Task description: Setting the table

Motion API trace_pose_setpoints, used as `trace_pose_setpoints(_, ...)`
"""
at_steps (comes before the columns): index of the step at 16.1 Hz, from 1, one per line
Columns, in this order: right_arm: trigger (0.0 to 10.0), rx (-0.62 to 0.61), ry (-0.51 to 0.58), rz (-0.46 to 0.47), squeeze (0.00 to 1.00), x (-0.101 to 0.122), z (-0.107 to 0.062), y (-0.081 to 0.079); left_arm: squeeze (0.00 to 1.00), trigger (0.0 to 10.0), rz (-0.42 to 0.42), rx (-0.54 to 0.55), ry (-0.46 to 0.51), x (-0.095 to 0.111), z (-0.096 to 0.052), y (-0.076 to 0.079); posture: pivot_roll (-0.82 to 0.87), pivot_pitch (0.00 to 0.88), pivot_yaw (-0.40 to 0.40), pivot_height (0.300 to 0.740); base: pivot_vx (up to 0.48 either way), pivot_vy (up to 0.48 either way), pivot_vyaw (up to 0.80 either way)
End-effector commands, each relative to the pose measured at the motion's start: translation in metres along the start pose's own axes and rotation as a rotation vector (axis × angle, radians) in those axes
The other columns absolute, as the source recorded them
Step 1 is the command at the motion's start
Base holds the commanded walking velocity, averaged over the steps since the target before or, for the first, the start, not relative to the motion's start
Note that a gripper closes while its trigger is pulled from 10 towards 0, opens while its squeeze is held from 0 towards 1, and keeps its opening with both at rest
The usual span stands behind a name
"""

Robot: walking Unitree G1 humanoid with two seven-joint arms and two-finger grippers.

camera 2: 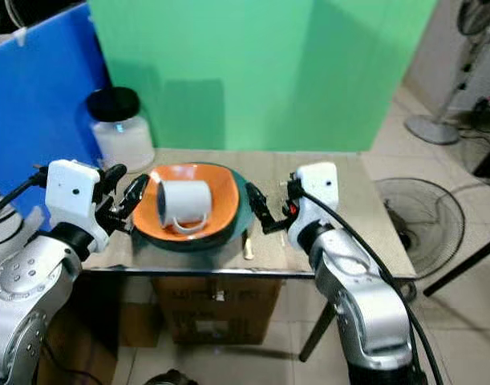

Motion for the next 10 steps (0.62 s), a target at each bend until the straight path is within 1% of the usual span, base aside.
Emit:
trace_pose_setpoints(1,10.0,-0.023,-0.037,-0.011,0.9,-0.002,0.005,0.005,0.0,10.0,0.005,-0.002,-0.006,0.0,0.002,-0.001,0.12,0.0,0.017,0.74,0.0,0.0,0.0)
trace_pose_setpoints(2,10.0,-0.037,-0.086,-0.017,0.9,-0.006,0.01,0.008,0.0,10.0,0.004,-0.01,-0.008,-0.001,0.003,0.002,0.12,0.0,0.017,0.74,0.0,0.0,0.0)
trace_pose_setpoints(3,10.0,-0.069,-0.186,-0.057,0.89,-0.02,0.015,0.015,0.0,10.0,0.003,-0.026,-0.014,-0.002,0.002,0.006,0.11,0.0,0.013,0.74,0.0,0.0,0.0)
trace_pose_setpoints(5,10.0,-0.086,-0.286,-0.116,0.89,-0.034,0.02,0.022,0.0,10.0,0.019,-0.042,-0.04,-0.008,0.0,0.009,0.12,0.0,0.005,0.74,0.0,0.0,0.0)
trace_pose_setpoints(6,10.0,-0.065,-0.303,-0.13,0.88,-0.036,0.021,0.021,0.0,10.0,0.027,-0.048,-0.052,-0.011,-0.002,0.01,0.12,0.0,0.0,0.74,0.0,0.0,0.0)
trace_pose_setpoints(7,10.0,0.0,-0.342,-0.152,0.9,-0.038,0.024,0.013,0.0,10.0,0.035,-0.058,-0.072,-0.016,-0.006,0.01,0.12,0.0,-0.008,0.74,0.0,0.0,0.0)
trace_pose_setpoints(9,10.0,0.022,-0.354,-0.157,0.9,-0.038,0.025,0.01,0.0,10.0,0.035,-0.065,-0.077,-0.017,-0.007,0.01,0.12,0.0,-0.009,0.74,0.0,0.0,0.0)
trace_pose_setpoints(10,10.0,0.062,-0.387,-0.184,0.94,-0.04,0.029,0.004,0.0,10.0,0.072,-0.173,-0.094,-0.019,-0.011,0.019,0.11,0.0,-0.012,0.74,0.0,0.0,0.0)
Point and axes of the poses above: a point about 5 cm out from each wrist's last joint towards the gripper, its own z axis pointing out of the wrist towards the gripper, its own x axis along the axis of the wrist's last joint, y = z × x, the point moved 3 cm from there along z, pointing out of the wrist towards the gripper
